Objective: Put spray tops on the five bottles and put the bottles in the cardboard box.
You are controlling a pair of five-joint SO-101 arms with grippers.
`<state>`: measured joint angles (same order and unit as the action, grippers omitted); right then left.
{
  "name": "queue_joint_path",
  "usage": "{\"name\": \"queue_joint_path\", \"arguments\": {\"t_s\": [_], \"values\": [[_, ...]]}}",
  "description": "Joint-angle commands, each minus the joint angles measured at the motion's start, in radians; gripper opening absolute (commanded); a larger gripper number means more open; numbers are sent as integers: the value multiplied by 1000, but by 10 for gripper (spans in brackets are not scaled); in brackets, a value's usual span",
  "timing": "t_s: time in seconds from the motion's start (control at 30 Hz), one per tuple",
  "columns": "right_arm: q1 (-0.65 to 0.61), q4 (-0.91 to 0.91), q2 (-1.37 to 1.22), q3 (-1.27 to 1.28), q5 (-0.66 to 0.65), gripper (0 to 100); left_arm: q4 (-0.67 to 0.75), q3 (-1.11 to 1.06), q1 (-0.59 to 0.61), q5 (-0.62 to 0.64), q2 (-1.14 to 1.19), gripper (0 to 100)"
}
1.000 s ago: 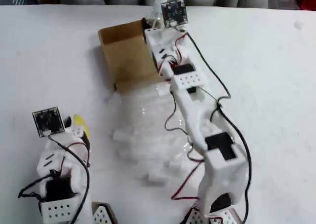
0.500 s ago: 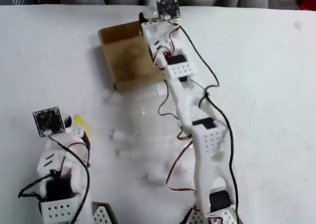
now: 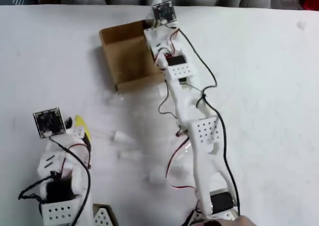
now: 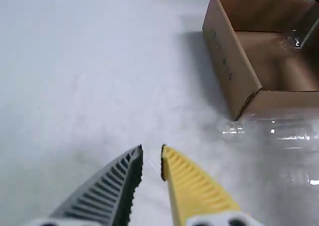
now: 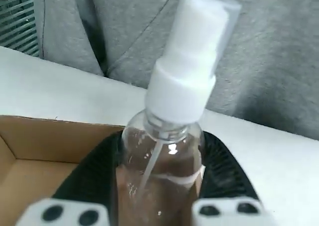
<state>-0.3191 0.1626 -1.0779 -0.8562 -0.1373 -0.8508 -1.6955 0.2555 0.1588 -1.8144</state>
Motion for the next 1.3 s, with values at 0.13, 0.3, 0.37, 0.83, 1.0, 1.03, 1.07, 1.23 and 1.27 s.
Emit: {"name": "queue_joint_path", "arguments": {"t_s": [0.13,0.3,0.37,0.83,1.0,1.03,1.07,1.23,1.27], "values": [[19,27,-53,-158,-23,16,38,3,-13,-12,-12,68],[15,28,-87,-169,-25,16,38,3,-13,-12,-12,68],[12,28,-96,-169,-25,21,38,3,-13,-12,-12,68],[12,30,-90,-172,-26,22,40,3,-13,-12,-12,68],[12,30,-90,-172,-26,22,40,3,-13,-12,-12,68],[12,30,-90,-172,-26,26,40,3,-13,-12,-12,68],[12,30,-90,-172,-26,39,40,3,-13,-12,-12,68],[8,94,-90,-172,-26,191,40,3,-13,-12,-12,68],[5,102,-90,-172,-26,207,40,3,-13,-12,-12,68]]}}
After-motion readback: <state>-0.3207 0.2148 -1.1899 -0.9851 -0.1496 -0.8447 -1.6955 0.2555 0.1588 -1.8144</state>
